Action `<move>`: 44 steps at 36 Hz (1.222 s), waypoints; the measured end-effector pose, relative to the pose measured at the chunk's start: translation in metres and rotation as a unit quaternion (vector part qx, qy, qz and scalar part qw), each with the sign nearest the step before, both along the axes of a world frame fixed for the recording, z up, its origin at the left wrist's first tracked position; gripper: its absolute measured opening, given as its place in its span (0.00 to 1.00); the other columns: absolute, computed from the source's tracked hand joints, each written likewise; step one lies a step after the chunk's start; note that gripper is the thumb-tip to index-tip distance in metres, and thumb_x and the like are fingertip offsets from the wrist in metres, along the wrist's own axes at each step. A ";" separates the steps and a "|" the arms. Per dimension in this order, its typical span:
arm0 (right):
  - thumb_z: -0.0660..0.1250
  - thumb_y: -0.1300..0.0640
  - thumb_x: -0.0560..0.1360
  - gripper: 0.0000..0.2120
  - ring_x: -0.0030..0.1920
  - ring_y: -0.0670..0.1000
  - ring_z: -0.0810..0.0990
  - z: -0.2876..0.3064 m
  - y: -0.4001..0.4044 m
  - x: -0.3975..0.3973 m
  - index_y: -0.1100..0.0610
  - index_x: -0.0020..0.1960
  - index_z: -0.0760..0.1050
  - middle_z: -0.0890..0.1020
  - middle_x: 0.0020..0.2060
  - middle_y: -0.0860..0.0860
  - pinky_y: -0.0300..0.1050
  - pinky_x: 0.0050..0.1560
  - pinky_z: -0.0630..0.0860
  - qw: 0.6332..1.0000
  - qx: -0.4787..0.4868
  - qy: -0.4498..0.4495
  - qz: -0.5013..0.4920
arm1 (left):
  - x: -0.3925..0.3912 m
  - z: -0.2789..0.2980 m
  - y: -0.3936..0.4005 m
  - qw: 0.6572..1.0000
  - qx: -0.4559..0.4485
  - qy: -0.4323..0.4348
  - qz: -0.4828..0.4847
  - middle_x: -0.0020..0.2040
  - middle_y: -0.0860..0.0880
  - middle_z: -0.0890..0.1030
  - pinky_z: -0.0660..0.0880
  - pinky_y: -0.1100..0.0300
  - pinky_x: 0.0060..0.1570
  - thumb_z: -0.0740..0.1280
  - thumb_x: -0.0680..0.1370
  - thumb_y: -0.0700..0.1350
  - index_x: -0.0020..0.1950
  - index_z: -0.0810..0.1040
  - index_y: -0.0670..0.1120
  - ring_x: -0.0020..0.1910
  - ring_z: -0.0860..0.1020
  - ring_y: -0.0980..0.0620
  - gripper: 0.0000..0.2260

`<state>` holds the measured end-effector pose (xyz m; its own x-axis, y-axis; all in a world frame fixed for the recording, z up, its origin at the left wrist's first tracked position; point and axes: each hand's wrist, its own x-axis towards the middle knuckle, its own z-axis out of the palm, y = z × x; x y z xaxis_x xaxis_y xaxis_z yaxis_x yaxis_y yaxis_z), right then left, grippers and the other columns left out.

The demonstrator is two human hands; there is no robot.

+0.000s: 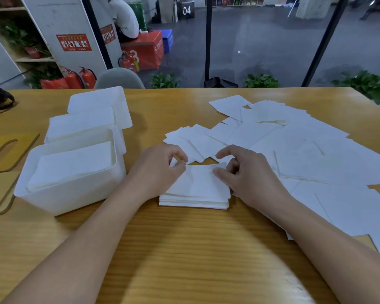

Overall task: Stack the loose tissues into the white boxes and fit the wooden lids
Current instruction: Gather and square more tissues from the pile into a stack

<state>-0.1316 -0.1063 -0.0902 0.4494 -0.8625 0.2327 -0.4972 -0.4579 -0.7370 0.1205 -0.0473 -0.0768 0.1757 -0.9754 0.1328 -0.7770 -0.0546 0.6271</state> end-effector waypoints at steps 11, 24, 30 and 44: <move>0.77 0.46 0.78 0.08 0.39 0.45 0.80 -0.005 -0.003 0.000 0.41 0.54 0.80 0.80 0.35 0.43 0.43 0.38 0.73 0.998 -0.021 0.053 0.005 | 0.001 -0.007 -0.004 0.996 -0.034 -0.080 0.006 0.48 0.62 0.78 0.72 0.59 0.45 0.71 0.81 0.53 0.59 0.85 0.60 0.47 0.74 0.62 0.07; 0.75 0.43 0.79 0.06 0.38 0.46 0.79 -0.008 -0.005 0.001 0.42 0.51 0.80 0.80 0.35 0.41 0.49 0.40 0.79 0.997 -0.038 0.069 0.007 | -0.026 -0.003 -0.031 0.999 0.041 -0.010 -0.033 0.71 0.56 0.76 0.70 0.48 0.70 0.58 0.89 0.61 0.84 0.66 0.60 0.78 0.61 0.54 0.22; 0.75 0.44 0.79 0.06 0.38 0.46 0.79 -0.008 -0.005 -0.001 0.43 0.50 0.80 0.80 0.36 0.42 0.50 0.41 0.79 0.997 -0.036 0.062 0.012 | -0.027 -0.002 -0.039 0.999 0.024 -0.008 -0.025 0.64 0.61 0.81 0.72 0.49 0.70 0.61 0.88 0.60 0.72 0.81 0.57 0.76 0.63 0.56 0.17; 0.75 0.44 0.78 0.05 0.38 0.45 0.80 -0.009 -0.007 -0.002 0.42 0.50 0.81 0.81 0.37 0.42 0.50 0.40 0.80 0.999 -0.032 0.039 0.007 | -0.028 0.002 -0.042 0.990 -0.117 0.053 0.064 0.46 0.63 0.84 0.71 0.63 0.45 0.76 0.79 0.59 0.47 0.85 0.57 0.50 0.79 0.64 0.08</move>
